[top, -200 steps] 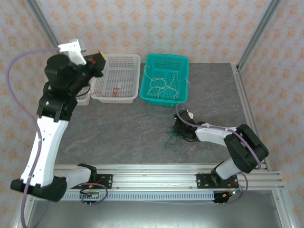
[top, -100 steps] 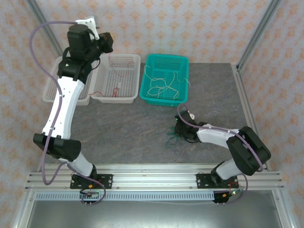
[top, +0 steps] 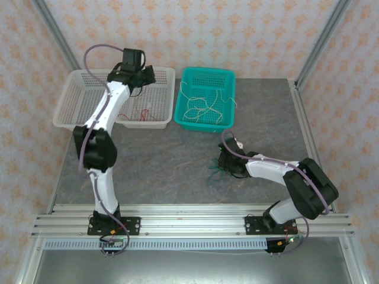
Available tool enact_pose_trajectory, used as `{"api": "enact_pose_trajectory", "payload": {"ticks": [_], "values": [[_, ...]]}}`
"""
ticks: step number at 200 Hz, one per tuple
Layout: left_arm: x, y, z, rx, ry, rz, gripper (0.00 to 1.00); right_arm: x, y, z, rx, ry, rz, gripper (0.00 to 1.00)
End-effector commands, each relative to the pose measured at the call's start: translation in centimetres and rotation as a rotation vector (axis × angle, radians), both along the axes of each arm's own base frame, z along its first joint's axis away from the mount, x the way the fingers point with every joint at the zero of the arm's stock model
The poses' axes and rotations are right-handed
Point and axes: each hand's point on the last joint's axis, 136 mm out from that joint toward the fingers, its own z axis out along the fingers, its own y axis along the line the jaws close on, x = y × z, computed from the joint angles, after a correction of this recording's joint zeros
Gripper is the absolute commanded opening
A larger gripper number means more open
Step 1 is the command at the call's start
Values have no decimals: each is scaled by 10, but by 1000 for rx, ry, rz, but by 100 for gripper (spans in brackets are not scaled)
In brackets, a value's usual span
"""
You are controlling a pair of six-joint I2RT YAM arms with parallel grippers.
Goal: Untangle the cables
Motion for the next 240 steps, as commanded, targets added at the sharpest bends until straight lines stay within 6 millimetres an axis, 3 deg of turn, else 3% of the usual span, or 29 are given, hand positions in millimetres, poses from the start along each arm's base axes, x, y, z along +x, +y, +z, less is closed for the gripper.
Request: {"api": "enact_pose_trajectory", "payload": {"ticks": [1, 21, 41, 61, 81, 85, 93, 116, 135, 149, 171, 186, 202, 221, 240], "values": [[15, 28, -47, 70, 136, 54, 15, -7, -5, -5, -23, 54, -13, 19], [24, 36, -48, 66, 152, 66, 40, -7, -5, -1, -17, 51, -12, 19], [20, 41, -15, 73, 85, 79, 61, -5, -5, 3, -16, 39, -12, 20], [4, 40, 33, 55, -17, 76, 63, -3, -4, 7, -24, 33, -7, 20], [-24, 32, 86, -29, -168, 68, 62, 0, -3, 7, -27, 29, -5, 20], [-35, 29, 104, -52, -212, 62, 62, 0, -2, 7, -25, 29, -3, 20], [-51, 22, 121, -98, -260, 45, 62, 1, 0, 8, -20, 31, 1, 20], [-104, -10, 152, -191, -358, -30, 62, 2, 15, 7, 40, 52, 35, 19], [-151, -41, 146, -213, -382, -96, 61, 1, 39, 8, 149, 89, 67, 19], [-180, -57, 129, -216, -373, -118, 61, -1, 61, 10, 250, 113, 88, 19], [-222, -64, 103, -237, -380, -103, 60, -2, 96, 19, 402, 123, 112, 19], [-246, -63, 83, -222, -349, -100, 60, 5, 112, 38, 497, 89, 109, 22], [-266, -60, 61, -203, -295, -112, 60, 12, 114, 60, 525, 28, 105, 24], [-282, -58, 28, -185, -203, -123, 60, 18, 103, 76, 478, -55, 97, 36], [-292, -68, -5, -227, -119, -150, 60, 20, 89, 85, 406, -106, 100, 37]]}}
